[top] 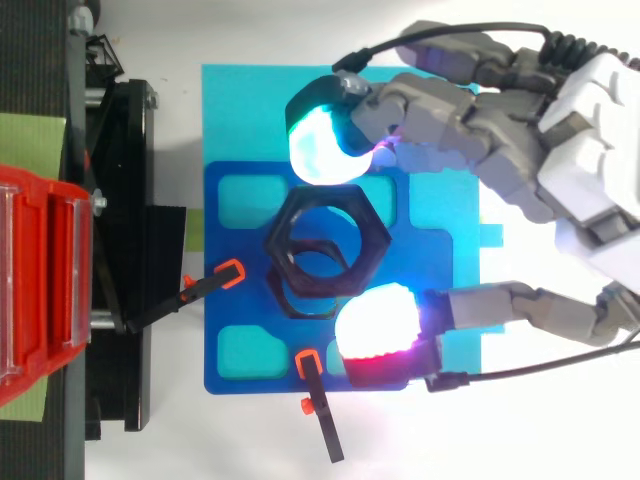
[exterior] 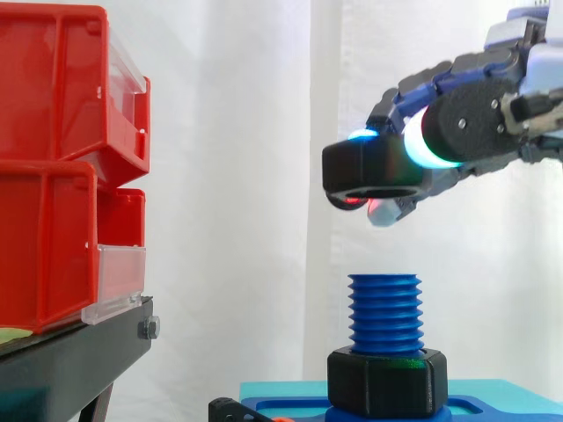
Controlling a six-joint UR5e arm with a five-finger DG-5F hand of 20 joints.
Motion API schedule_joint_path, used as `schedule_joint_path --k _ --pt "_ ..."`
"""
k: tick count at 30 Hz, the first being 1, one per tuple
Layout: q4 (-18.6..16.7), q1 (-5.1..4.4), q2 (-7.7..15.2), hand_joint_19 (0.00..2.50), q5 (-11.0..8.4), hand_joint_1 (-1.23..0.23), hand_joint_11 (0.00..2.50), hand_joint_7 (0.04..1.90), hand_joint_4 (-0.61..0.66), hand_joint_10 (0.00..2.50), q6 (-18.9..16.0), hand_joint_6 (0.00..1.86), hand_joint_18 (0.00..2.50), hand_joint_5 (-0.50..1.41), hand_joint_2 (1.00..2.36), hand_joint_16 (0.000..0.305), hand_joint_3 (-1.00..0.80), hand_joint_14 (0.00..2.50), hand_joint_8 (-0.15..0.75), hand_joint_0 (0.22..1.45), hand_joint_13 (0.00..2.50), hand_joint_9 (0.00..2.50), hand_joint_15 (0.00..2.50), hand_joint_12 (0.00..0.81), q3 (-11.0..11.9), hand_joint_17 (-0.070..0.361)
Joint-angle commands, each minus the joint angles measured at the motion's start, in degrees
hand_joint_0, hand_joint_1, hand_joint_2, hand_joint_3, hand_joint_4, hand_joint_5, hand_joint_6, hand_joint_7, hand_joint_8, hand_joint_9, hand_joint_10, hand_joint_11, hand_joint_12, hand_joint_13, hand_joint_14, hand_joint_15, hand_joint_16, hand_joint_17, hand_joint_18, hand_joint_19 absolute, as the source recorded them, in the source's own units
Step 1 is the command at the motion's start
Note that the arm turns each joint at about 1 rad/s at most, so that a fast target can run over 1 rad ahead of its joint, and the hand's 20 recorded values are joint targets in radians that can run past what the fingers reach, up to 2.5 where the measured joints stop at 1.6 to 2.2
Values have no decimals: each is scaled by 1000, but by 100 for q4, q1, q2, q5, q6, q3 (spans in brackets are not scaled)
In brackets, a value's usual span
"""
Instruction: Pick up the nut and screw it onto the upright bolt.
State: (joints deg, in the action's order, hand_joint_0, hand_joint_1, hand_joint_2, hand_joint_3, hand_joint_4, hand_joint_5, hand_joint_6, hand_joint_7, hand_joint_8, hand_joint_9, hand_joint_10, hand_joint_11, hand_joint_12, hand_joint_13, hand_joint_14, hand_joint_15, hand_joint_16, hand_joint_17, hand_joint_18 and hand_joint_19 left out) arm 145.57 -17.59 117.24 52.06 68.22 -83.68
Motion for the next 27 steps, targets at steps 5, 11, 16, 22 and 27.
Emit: schedule_joint_path --k 5,11,16,22,27 --pt "-257 80 186 0 129 -692 278 1030 310 8 7 504 457 -158 1000 26 -500 2 331 564 771 857 54 282 9 58" --pt "-266 89 194 0 155 -691 277 1031 305 8 7 504 459 -158 1000 26 -500 1 331 564 772 858 48 286 9 58" --pt "-257 80 230 0 190 -691 271 1031 310 8 -2 503 461 -158 1000 26 -500 1 330 564 772 858 57 284 9 58" --pt "-143 27 221 0 234 -689 275 1031 306 8 -11 504 463 -158 1000 26 -500 1 329 564 772 859 54 287 9 59" --pt "-81 -8 221 0 234 -687 273 1032 305 8 -72 503 463 -158 1000 27 -500 2 332 564 769 858 54 286 9 60"
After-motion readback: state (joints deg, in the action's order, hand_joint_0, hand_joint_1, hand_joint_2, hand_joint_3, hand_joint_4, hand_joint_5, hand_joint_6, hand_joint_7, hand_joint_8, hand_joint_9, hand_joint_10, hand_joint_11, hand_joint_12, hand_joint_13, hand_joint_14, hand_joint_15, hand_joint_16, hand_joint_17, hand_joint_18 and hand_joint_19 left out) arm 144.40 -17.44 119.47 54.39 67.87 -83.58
